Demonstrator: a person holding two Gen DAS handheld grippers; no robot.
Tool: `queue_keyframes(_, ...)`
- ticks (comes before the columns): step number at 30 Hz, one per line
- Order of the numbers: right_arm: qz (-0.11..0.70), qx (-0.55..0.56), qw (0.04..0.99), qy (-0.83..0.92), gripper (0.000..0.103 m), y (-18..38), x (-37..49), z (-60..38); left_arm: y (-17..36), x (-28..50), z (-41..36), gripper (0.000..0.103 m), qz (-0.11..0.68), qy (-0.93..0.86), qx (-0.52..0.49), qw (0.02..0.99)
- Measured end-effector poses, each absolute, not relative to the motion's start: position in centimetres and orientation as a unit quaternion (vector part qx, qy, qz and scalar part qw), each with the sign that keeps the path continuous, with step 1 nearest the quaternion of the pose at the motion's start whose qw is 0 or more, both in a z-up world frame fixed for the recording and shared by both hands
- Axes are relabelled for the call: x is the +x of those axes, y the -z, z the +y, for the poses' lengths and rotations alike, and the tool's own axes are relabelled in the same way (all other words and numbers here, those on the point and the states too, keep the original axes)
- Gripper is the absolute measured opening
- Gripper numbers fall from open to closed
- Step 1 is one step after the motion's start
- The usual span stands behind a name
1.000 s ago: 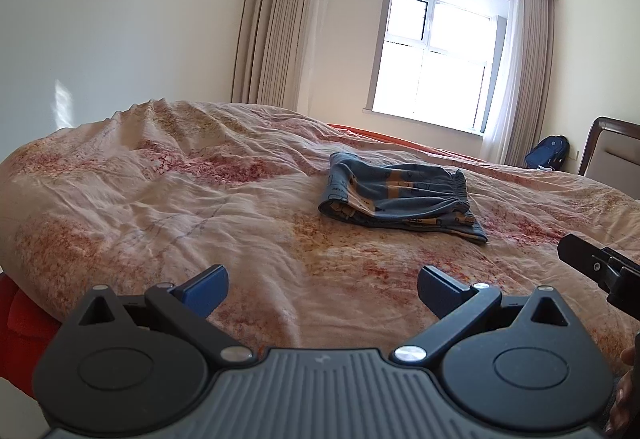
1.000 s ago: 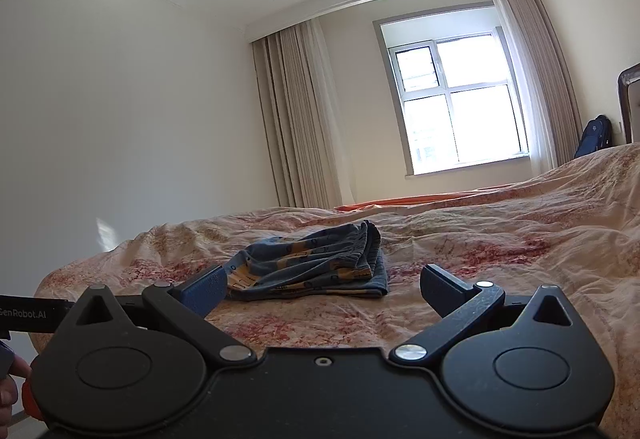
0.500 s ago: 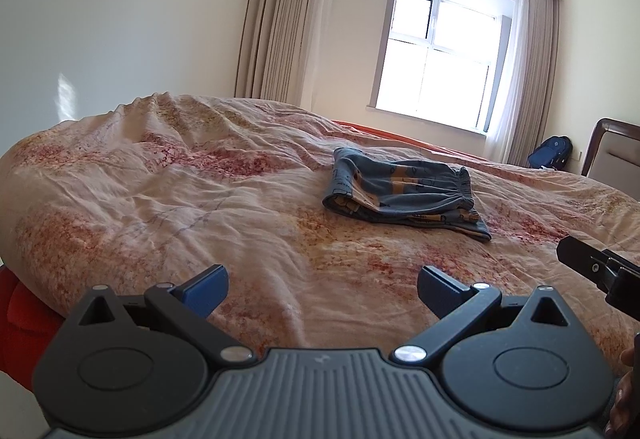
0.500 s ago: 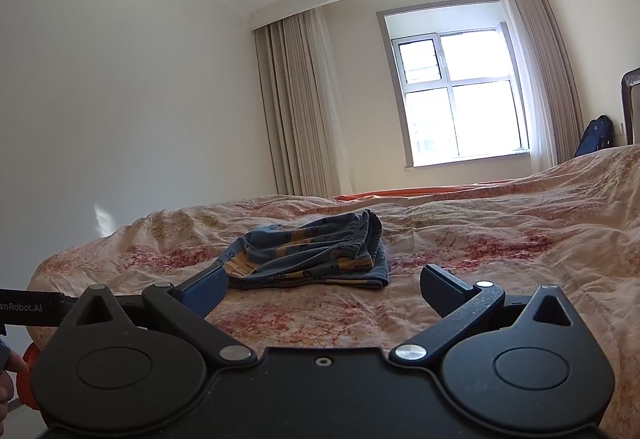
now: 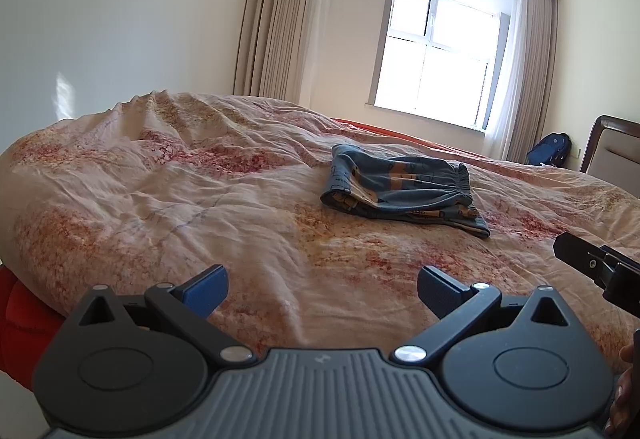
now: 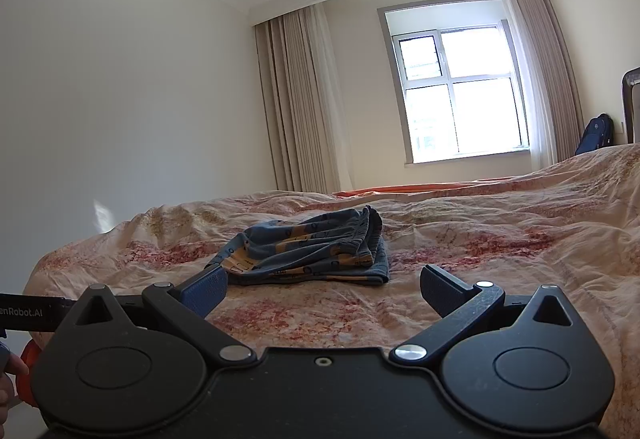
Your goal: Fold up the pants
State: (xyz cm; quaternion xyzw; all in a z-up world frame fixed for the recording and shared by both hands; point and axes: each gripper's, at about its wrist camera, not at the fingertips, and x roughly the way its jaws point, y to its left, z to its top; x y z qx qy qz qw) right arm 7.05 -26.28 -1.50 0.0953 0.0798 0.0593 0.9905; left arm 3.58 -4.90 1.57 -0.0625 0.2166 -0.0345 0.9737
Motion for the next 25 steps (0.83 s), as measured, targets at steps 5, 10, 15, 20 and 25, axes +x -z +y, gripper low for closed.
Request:
queue_keyframes(5, 0.08, 0.095, 0.99, -0.059, 0.103, 1.52, 7.05, -26.29, -1.55, 3.52, -4.94, 0.103, 0.216, 0.034, -0.062, 0.974)
queue_keyframes(10, 0.081, 0.095, 0.99, -0.059, 0.103, 1.53, 7.07, -26.29, -1.59, 3.51, -5.01, 0.103, 0.219, 0.027, -0.06, 0.974)
queue_keyframes(15, 0.081, 0.095, 0.99, -0.059, 0.103, 1.51, 7.08, -26.28, -1.72, 3.35, -5.29, 0.103, 0.213, 0.007, -0.044, 0.976)
queue_keyframes(20, 0.081, 0.095, 0.99, -0.059, 0.103, 1.51, 7.08, -26.27, -1.7, 3.31, -5.11, 0.103, 0.213, 0.012, -0.05, 0.976)
queue_keyframes(25, 0.082, 0.095, 0.99, -0.06, 0.103, 1.55, 7.12, -26.26, -1.36, 3.49, -5.08, 0.103, 0.222, 0.012, -0.052, 0.974)
